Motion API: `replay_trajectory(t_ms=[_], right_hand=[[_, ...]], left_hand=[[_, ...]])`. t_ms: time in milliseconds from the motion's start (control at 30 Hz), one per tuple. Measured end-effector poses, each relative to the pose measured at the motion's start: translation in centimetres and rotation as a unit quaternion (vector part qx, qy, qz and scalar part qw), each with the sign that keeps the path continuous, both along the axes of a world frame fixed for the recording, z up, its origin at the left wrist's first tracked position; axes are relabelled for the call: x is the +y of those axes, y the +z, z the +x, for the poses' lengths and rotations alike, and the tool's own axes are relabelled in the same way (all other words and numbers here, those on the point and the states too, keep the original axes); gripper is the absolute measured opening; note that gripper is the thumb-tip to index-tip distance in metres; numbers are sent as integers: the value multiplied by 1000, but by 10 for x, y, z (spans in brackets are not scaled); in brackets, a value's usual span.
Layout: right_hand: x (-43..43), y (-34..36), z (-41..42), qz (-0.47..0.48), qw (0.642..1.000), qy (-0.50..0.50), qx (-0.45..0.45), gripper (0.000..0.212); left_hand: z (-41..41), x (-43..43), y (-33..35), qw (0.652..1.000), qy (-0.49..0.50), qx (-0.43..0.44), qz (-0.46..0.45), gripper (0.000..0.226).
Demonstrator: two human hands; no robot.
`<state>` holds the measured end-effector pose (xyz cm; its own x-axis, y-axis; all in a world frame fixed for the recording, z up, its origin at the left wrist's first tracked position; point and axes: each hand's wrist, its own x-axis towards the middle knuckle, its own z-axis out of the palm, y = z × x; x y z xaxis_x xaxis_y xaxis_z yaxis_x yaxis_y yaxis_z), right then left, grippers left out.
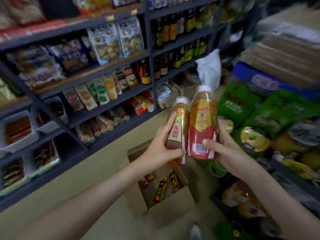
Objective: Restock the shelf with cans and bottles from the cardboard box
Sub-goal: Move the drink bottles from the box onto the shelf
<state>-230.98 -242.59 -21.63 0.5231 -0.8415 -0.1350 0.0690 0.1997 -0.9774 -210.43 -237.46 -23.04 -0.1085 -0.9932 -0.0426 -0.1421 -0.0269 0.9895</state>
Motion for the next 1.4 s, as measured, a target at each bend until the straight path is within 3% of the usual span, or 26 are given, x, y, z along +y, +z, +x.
replay_trajectory(t_ms=[200, 333, 533, 667, 867, 1033, 1200, 1400], right_hand=[[71, 74, -94, -71, 992, -102, -28, 97], [120, 123, -174, -160, 976, -148, -22, 79], [192, 176, -318, -233, 943, -238, 22, 78], [241, 206, -405, -263, 916, -301, 40, 89], [284, 256, -498, -308, 860, -404, 46, 94], [281, 293, -560, -347, 798, -488, 66, 102], [229, 309, -603, -387, 729, -541, 164, 103], [140, 314, -636, -357, 712, -561, 228, 99]], left_hand=[[-86, 26, 77, 988, -94, -31, -115, 101], [-172, 50, 114, 975, -128, -22, -179, 101], [-330, 95, 159, 950, -156, 14, -270, 98], [-426, 119, 188, 926, -196, 34, -320, 98], [-522, 137, 242, 905, -194, 72, -371, 100], [-570, 125, 283, 872, -193, 78, -443, 101], [-605, 92, 304, 845, -152, 56, -509, 102], [-626, 53, 317, 844, -117, 45, -522, 99]])
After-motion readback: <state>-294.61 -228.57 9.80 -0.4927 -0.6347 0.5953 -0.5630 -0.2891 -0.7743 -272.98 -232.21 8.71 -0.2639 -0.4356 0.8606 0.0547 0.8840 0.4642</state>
